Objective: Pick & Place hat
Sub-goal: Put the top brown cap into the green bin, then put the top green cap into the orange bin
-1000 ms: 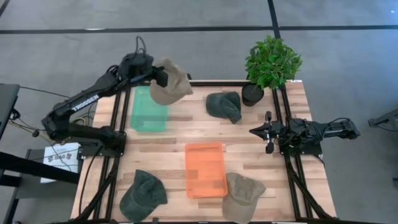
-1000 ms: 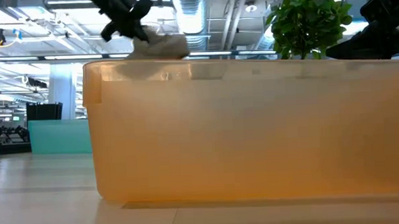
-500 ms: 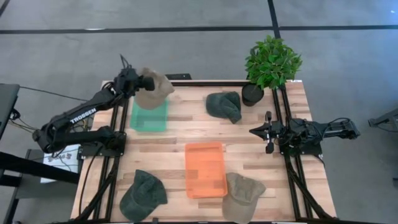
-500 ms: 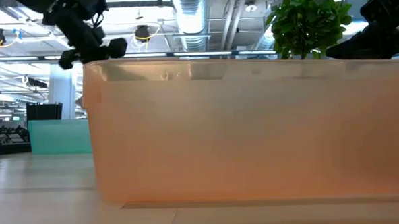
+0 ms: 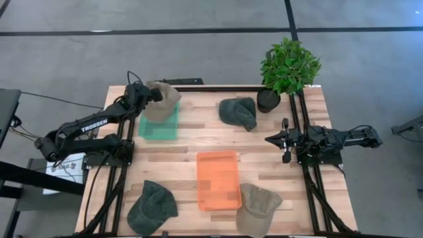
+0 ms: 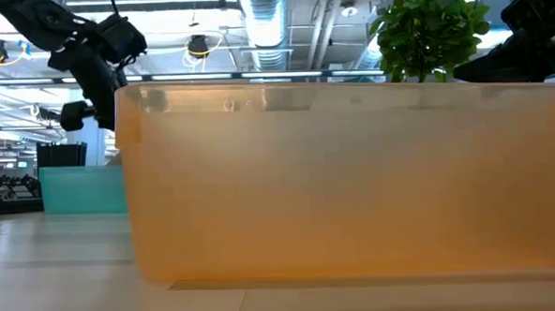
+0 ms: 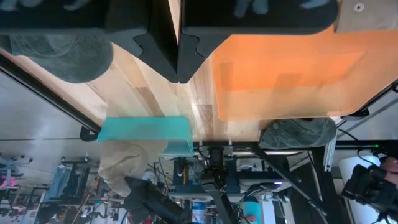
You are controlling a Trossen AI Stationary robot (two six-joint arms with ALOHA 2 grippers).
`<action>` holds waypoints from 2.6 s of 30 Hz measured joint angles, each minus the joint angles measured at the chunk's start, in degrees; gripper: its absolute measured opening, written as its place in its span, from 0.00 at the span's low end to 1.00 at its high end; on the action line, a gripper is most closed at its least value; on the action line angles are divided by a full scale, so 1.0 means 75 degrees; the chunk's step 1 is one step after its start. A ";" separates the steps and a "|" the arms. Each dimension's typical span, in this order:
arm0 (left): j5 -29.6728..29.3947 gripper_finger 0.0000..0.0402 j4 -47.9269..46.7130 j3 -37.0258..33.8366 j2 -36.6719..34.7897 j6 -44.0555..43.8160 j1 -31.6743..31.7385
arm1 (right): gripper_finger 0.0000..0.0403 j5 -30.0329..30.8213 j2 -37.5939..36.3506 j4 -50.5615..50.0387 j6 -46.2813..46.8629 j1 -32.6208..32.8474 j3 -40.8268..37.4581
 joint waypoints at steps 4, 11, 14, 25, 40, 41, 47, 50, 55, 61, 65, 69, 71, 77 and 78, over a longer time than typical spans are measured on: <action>-0.0031 0.01 0.0024 -0.0012 0.0072 -0.0137 0.0003 | 0.00 0.0000 -0.0001 0.0000 0.0000 0.0000 0.0000; 0.0096 0.14 -0.0258 -0.0012 0.0072 -0.0137 0.0000 | 0.00 0.0000 -0.0001 0.0000 0.0000 0.0000 0.0003; 0.0114 0.21 -0.0296 -0.0012 0.0072 -0.0044 0.0000 | 0.00 0.0001 -0.0001 0.0000 0.0000 0.0000 0.0001; 0.0645 0.39 -0.0692 0.0131 0.0058 0.1213 0.0000 | 0.00 0.0000 0.0002 0.0000 0.0000 0.0000 0.0003; 0.1040 0.40 -0.1165 0.1951 -0.0310 0.2625 -0.1171 | 0.00 0.0000 0.0000 0.0000 0.0000 0.0000 0.0003; 0.1040 0.39 -0.1335 0.2136 -0.0310 0.2606 -0.1314 | 0.00 0.0000 0.0002 0.0000 0.0000 0.0000 0.0003; 0.0884 0.15 -0.1966 0.2900 -0.0280 0.2034 -0.2573 | 0.00 0.0000 -0.0001 0.0000 0.0000 0.0000 0.0003; 0.0619 0.03 -0.1757 0.2990 -0.0282 0.1903 -0.3405 | 0.00 0.0000 -0.0001 0.0000 0.0000 0.0000 0.0003; 0.0713 0.00 -0.1551 0.2993 0.0081 0.1543 -0.4809 | 0.00 0.0001 0.0001 0.0000 0.0000 0.0000 0.0003; 0.0752 0.00 -0.1559 0.2990 0.1097 0.1047 -0.6500 | 0.00 -0.0003 0.0000 0.0008 0.0000 0.0000 0.0003; 0.1216 0.00 -0.1556 0.2990 0.1705 0.0976 -0.7229 | 0.00 -0.0005 0.0000 0.0055 0.0003 0.0000 -0.0003; 0.2139 0.00 -0.1558 0.2990 0.2225 0.0966 -0.7671 | 0.00 -0.0006 0.0002 0.0067 0.0003 0.0000 -0.0003; 0.2528 0.00 -0.1554 0.2987 0.2451 0.0950 -0.7805 | 0.00 -0.0009 0.0000 0.0073 0.0146 0.0000 -0.0006; 0.3325 0.00 -0.1393 0.2987 0.3029 0.0947 -0.8037 | 0.00 0.0190 0.0002 0.0132 0.1012 -0.0045 -0.0012; 0.3425 0.00 -0.1378 0.2987 0.3110 0.0950 -0.8062 | 0.00 0.0225 0.0002 0.0140 0.1098 -0.0070 -0.0012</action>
